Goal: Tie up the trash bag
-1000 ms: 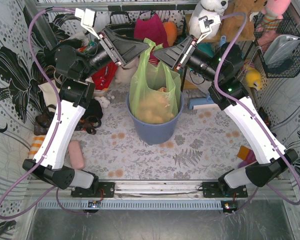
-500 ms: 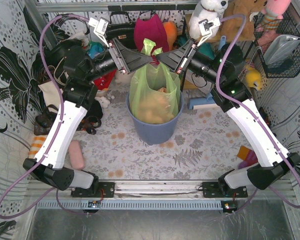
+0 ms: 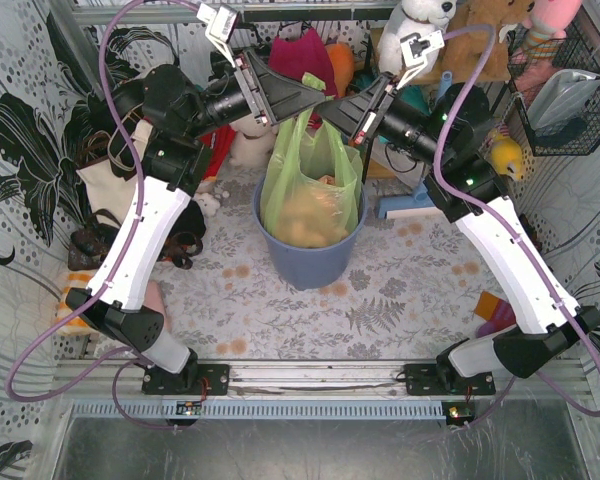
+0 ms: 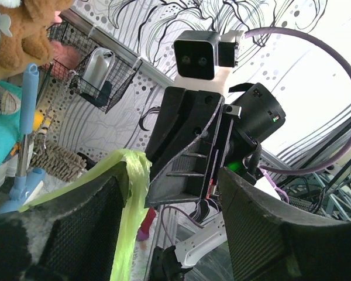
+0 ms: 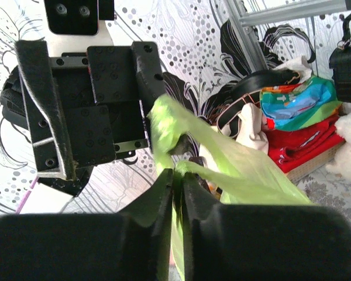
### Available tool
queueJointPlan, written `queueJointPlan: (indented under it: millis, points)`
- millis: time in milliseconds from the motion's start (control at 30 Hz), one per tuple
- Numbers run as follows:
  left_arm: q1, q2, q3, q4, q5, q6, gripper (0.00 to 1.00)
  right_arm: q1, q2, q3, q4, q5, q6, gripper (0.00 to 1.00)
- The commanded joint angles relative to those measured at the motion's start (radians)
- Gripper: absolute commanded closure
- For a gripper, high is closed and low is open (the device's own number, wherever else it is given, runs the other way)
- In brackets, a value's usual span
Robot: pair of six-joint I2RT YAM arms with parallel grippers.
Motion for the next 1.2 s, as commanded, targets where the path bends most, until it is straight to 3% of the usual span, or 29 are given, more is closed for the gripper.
queueJointPlan:
  millis: [0,67,400,633,900,1167]
  points:
    - [-0.003,-0.006,0.032,0.004,0.002,0.019,0.33,0.003,0.001,0.038,0.010,0.025,-0.031,0.96]
    - [-0.003,-0.026,0.016,-0.002,-0.017,0.031,0.39,0.002,-0.005,0.033,0.003,0.034,-0.039,1.00]
    - [-0.001,-0.121,-0.018,-0.094,-0.151,0.159,0.72,0.003,-0.059,0.017,-0.025,0.102,-0.087,1.00]
    - [0.000,-0.159,-0.051,-0.021,-0.146,0.156,0.96,0.002,-0.057,0.038,-0.021,0.099,-0.093,1.00]
    - [0.015,-0.144,0.078,-0.056,-0.161,0.169,1.00,0.003,0.003,0.217,-0.033,0.056,-0.107,1.00]
    - [0.035,-0.247,-0.251,0.088,-0.212,0.106,1.00,0.003,-0.078,-0.040,0.035,0.122,-0.080,1.00]
